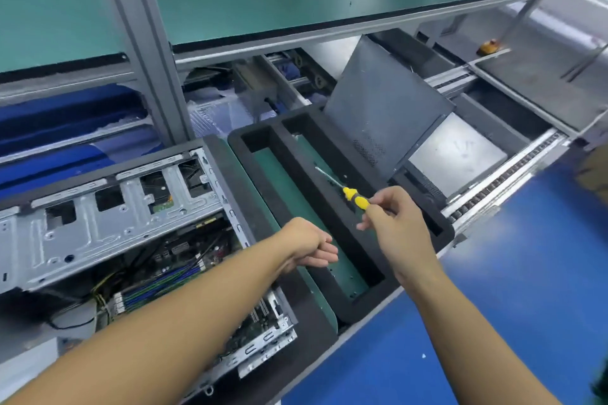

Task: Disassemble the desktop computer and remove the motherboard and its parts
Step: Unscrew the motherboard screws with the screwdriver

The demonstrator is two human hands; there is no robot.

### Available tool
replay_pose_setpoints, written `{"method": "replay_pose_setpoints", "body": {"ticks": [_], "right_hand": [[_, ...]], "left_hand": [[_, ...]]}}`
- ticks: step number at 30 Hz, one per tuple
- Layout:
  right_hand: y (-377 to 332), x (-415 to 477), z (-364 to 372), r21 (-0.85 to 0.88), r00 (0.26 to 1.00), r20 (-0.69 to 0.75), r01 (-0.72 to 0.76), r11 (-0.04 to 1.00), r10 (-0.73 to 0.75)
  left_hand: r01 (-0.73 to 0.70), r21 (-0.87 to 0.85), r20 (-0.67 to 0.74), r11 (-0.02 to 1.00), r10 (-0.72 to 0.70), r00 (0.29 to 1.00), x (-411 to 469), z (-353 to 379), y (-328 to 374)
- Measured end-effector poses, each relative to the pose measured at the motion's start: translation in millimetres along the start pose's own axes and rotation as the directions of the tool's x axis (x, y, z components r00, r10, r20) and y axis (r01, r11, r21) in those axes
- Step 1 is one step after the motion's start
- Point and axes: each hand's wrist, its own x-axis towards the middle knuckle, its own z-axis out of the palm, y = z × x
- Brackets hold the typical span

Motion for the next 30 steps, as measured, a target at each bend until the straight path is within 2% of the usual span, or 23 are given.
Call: {"method": "replay_pose_setpoints", "body": {"ticks": [4,8,9,11,13,14,16,19,23,24,25,27,28,30], "right_hand": [[10.8,6.0,-13.0,-0.025,0.999,0.007,-0.042,0.999,0.042],[13.8,14.0,-18.0,-0.04,0.997,0.038,-0.059,0.997,0.06],[13.5,16.7,-17.7,-0.039,0.998,0.041,-0.055,0.998,0.057],[12.2,21.5,-14.8,-0.026,0.999,0.033,-0.04,0.999,0.041],[9.3,25.7,-8.3,0.035,1.0,0.008,-0.007,0.999,0.006],[7.0,27.0,-4.3,0.081,1.0,-0.008,0.017,0.997,-0.016],[-0.2,29.2,4.9,0.19,0.997,-0.036,0.072,0.979,-0.067],[-16.4,30.2,21.9,0.302,0.991,-0.026,0.135,0.944,-0.133],[-33.2,27.0,44.9,0.347,0.975,0.076,0.171,0.922,-0.21],[-41.0,20.3,65.0,0.359,0.956,0.157,0.177,0.916,-0.246],[-45.2,16.0,74.8,0.351,0.94,0.213,0.181,0.919,-0.266],[-48.8,11.6,83.2,0.309,0.914,0.274,0.211,0.927,-0.299],[-51.8,6.5,92.2,0.28,0.892,0.315,0.239,0.93,-0.324],[-54.5,-2.2,106.9,0.191,0.856,0.37,0.31,0.932,-0.36]], "left_hand": [[0.104,0.022,-0.028,0.994,-0.103,0.994,20.7,25.9,-1.0],[0.14,0.138,0.05,0.981,-0.148,0.988,26.4,34.8,0.8],[0.152,0.122,0.041,0.981,-0.158,0.987,24.4,33.5,1.7],[0.046,0.042,-0.048,0.998,-0.044,0.998,26.5,25.9,4.6],[-0.131,-0.011,-0.234,0.991,0.125,0.964,25.6,13.7,10.9],[-0.196,-0.064,-0.269,0.978,0.173,0.948,21.0,7.6,14.5],[-0.301,-0.123,-0.244,0.946,0.266,0.933,4.8,-7.7,21.2],[-0.395,-0.059,-0.219,0.917,0.374,0.901,-18.1,-37.5,22.3],[-0.385,-0.043,-0.151,0.922,0.375,0.914,-38.6,-80.1,11.8],[-0.37,-0.056,-0.197,0.927,0.353,0.915,-52.7,-103.6,-2.1],[-0.343,-0.023,-0.207,0.939,0.331,0.921,-60.7,-118.9,-12.1],[-0.248,0.19,-0.178,0.95,0.282,0.943,-69.0,-139.5,-26.4],[-0.179,0.346,-0.17,0.921,0.25,0.953,-76.0,-151.4,-37.8],[-0.053,0.612,-0.184,0.789,0.208,0.961,-83.2,-166.6,-59.4]]}}
